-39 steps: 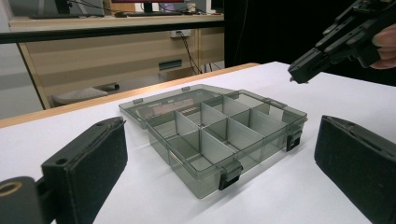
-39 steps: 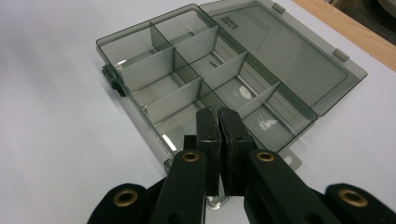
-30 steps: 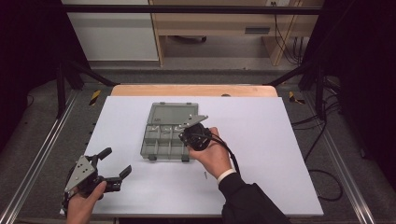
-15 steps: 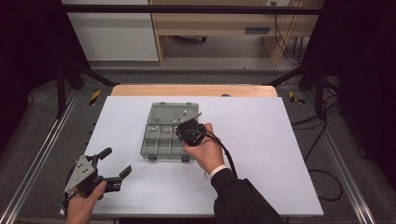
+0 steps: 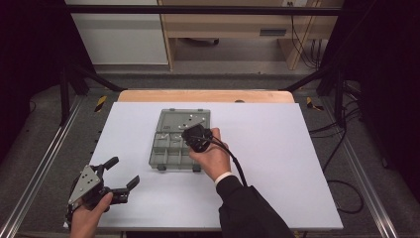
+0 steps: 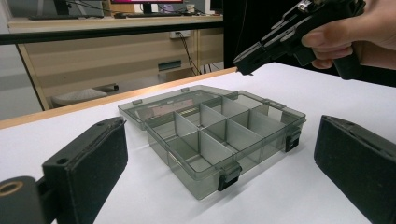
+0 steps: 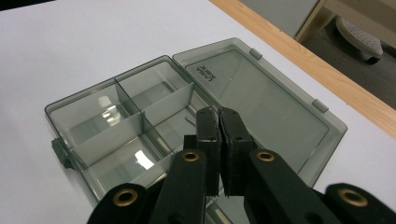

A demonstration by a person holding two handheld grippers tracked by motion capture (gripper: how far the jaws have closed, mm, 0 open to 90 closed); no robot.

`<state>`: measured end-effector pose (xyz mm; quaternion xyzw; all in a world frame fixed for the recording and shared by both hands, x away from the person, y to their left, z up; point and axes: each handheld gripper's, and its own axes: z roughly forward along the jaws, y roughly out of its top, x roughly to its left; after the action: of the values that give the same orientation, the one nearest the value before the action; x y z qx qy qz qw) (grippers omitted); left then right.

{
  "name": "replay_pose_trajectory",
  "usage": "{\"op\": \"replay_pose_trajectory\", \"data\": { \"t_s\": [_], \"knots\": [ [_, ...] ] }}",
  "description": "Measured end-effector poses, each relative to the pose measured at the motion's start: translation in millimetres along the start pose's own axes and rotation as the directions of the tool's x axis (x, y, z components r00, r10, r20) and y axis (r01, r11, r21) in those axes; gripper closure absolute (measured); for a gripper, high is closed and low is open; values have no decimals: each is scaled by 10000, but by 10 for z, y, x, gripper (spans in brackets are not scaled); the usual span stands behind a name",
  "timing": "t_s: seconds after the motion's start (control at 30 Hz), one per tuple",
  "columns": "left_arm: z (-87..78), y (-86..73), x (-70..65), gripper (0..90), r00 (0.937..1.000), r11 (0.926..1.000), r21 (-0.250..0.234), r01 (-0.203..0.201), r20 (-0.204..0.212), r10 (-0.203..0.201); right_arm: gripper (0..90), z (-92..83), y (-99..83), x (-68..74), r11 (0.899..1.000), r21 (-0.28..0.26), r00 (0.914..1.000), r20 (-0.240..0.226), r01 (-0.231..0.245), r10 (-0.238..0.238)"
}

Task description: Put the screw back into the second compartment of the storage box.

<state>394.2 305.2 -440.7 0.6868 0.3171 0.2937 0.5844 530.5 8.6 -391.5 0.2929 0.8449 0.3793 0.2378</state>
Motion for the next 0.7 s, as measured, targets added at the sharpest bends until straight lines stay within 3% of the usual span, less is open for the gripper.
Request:
{"op": "replay_pose_trajectory", "data": {
  "t_s": [0.2, 0.7],
  "knots": [
    [-4, 0, 7, 22, 9999, 10000, -40, 63, -81, -63, 877, 77, 18, 30, 9999, -10, 9999, 61, 148, -148],
    [0, 1, 2, 21, 10000, 10000, -18, 27, -64, -27, 877, 273, 26, 120, 10000, 27, 9997, -229, -12, 13]
  ]
}}
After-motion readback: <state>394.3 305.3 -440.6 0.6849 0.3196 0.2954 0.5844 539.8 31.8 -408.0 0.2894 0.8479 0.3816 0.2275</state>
